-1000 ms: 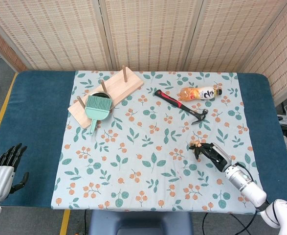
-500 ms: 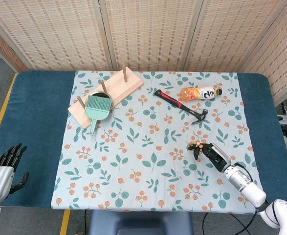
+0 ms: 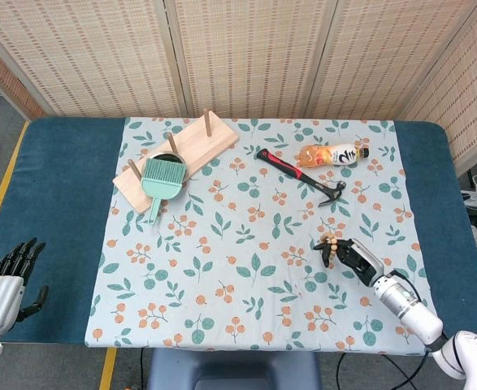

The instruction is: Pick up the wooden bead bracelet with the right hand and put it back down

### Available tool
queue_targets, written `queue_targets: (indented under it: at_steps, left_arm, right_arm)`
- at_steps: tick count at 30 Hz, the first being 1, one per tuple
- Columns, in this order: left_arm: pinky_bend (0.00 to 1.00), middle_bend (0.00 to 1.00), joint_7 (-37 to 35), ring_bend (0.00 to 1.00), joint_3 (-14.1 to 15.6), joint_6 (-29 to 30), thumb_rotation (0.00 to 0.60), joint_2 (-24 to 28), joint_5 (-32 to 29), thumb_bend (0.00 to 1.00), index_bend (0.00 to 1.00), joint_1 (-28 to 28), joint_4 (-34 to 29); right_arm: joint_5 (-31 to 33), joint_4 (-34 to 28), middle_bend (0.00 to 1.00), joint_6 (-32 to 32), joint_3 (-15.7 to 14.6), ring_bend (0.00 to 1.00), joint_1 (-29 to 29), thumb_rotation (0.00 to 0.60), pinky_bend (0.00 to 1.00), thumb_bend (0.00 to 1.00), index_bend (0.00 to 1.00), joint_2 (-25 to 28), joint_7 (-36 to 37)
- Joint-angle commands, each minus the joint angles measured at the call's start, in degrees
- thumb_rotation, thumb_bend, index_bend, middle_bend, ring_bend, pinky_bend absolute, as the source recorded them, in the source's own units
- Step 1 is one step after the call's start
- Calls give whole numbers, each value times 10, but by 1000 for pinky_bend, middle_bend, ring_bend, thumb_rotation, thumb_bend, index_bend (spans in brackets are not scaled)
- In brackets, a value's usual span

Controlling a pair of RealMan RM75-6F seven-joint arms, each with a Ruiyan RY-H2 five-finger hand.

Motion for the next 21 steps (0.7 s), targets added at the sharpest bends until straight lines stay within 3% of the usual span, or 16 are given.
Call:
queue_targets:
  at_steps: [1,21]
  left_arm:
    - [165,0,-1,0,0,0,600,0,0,452,0,0,0]
    - [172,0,-2,0,0,0,600,1,0,457,0,0,-1]
  right_arm:
    - [-1,-1,640,2,-1,245,0,214,9,288,580,1,0]
    - [-24,-20,640,37,-4,245,2,75,54,58,530,7,-17]
